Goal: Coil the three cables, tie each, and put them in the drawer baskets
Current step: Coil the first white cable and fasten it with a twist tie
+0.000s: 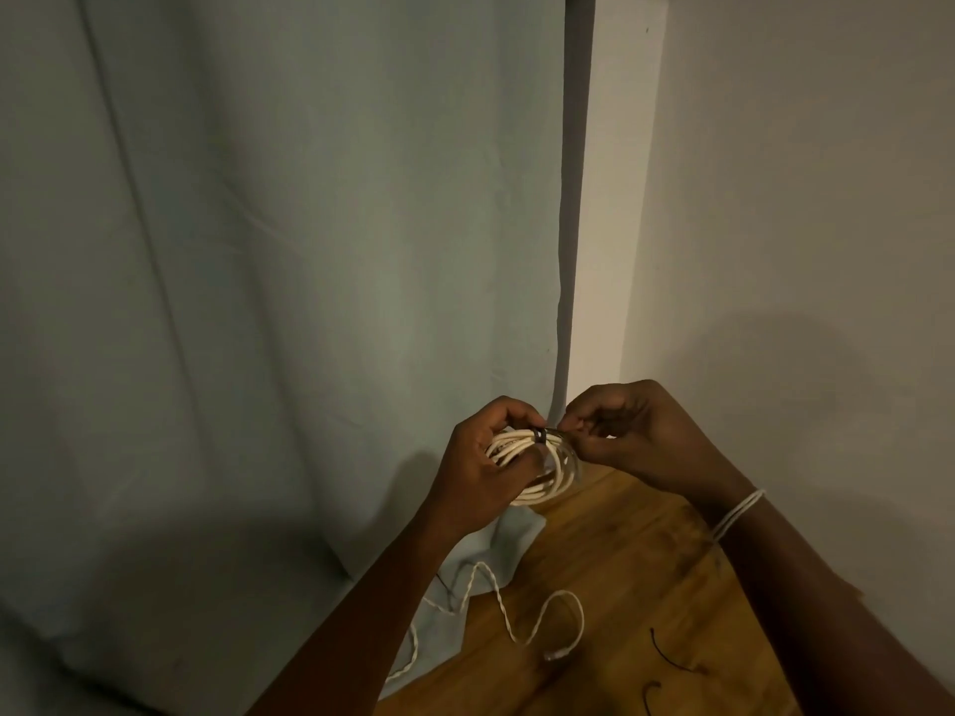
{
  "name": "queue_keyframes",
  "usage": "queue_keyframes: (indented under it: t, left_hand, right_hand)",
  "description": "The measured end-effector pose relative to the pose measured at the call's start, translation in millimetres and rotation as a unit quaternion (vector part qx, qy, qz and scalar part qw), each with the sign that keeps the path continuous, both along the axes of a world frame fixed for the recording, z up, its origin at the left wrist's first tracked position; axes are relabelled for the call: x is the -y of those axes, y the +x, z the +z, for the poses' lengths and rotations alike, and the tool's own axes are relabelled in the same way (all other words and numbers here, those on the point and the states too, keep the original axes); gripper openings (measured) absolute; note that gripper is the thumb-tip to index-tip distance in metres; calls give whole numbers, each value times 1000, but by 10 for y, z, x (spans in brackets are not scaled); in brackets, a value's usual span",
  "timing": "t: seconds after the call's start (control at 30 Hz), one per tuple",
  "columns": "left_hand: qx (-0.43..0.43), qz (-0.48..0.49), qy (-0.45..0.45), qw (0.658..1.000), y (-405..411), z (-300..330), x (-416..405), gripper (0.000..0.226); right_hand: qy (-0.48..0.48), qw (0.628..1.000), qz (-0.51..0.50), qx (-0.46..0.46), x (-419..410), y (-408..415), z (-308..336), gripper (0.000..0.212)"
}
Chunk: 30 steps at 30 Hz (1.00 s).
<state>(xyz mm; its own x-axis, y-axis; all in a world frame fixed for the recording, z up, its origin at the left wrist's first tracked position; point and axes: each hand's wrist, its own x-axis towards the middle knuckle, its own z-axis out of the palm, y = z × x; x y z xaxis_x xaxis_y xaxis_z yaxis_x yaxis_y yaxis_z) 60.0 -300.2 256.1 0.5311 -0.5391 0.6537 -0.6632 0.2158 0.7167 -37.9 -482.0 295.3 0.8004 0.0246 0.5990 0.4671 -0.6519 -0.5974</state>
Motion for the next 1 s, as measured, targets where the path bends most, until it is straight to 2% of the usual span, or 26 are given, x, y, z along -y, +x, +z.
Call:
queue_keyframes:
  t: [0.53,0.83,1.0]
  left_hand:
    - [-38,-35,-26,998,-115,38,55,27]
    - [-16,-23,16,999,-120,-7,68,30]
    - [-32,-26,34,999,-124,-20,77,48]
  right_hand:
    - [-13,1000,-11,-3,-16,-123,94,21]
    - [-36,998,16,-41,52,-229,158,18]
    - [-31,998,-1,-50,46,-225,159,19]
